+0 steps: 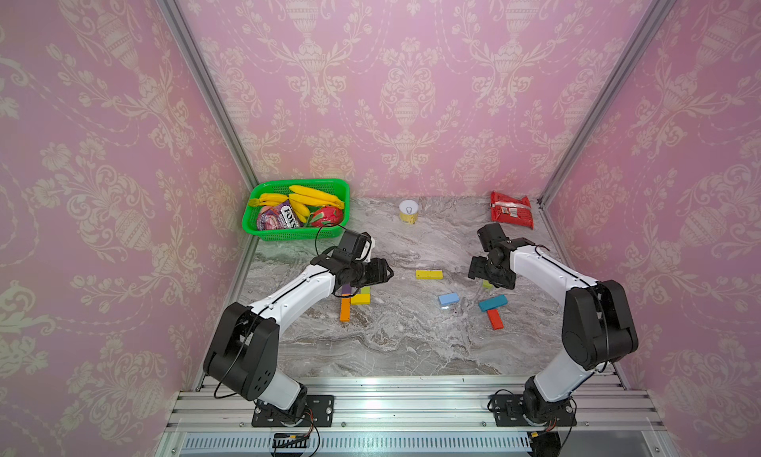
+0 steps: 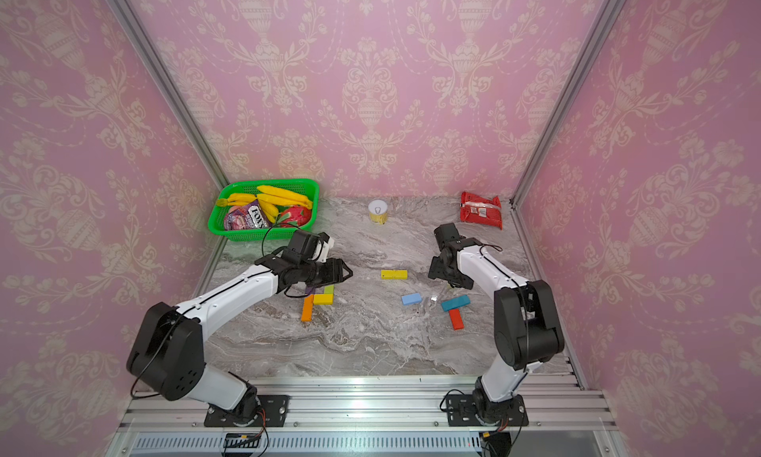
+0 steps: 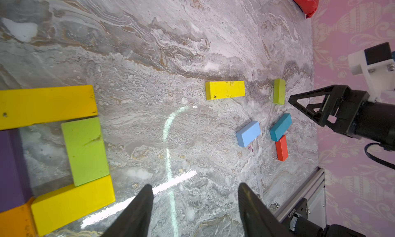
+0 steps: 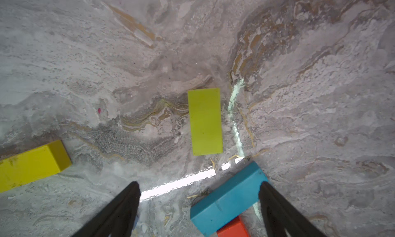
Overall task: Assemble the letter p with building blocks
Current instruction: Pick up the building block from the center of the board.
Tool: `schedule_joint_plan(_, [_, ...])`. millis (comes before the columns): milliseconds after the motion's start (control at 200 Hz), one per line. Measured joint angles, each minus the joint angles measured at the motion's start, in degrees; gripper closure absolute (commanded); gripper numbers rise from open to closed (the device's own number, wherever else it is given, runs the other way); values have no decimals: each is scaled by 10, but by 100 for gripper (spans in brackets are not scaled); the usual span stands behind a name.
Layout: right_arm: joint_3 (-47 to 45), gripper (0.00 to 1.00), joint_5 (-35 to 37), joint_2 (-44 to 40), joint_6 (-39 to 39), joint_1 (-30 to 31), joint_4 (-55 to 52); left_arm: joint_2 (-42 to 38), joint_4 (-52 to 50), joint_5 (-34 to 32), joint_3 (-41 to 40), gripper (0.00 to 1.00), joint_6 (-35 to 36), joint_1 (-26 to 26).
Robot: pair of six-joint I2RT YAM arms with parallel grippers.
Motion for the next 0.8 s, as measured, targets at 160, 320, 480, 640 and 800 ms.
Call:
schedule_joint_plan(160, [-17, 13, -18, 5, -2, -25, 23, 55, 51, 76, 12, 35, -21, -16])
schedule_joint_plan(320, [-17, 15, -41, 37, -12, -43, 40, 89, 68, 124, 29, 35, -29, -24])
schedule_joint_plan(480, [4, 22, -57, 76, -32, -54, 47, 97, 67, 148, 62, 35, -26, -27])
schedule_joint_plan(640, [27, 39, -67, 99, -50, -54, 52, 118, 62, 157, 95, 35, -18, -29])
schedule_joint_plan(800, [35, 53, -71, 118, -68, -54, 50, 137, 49, 156, 97, 35, -18, -32])
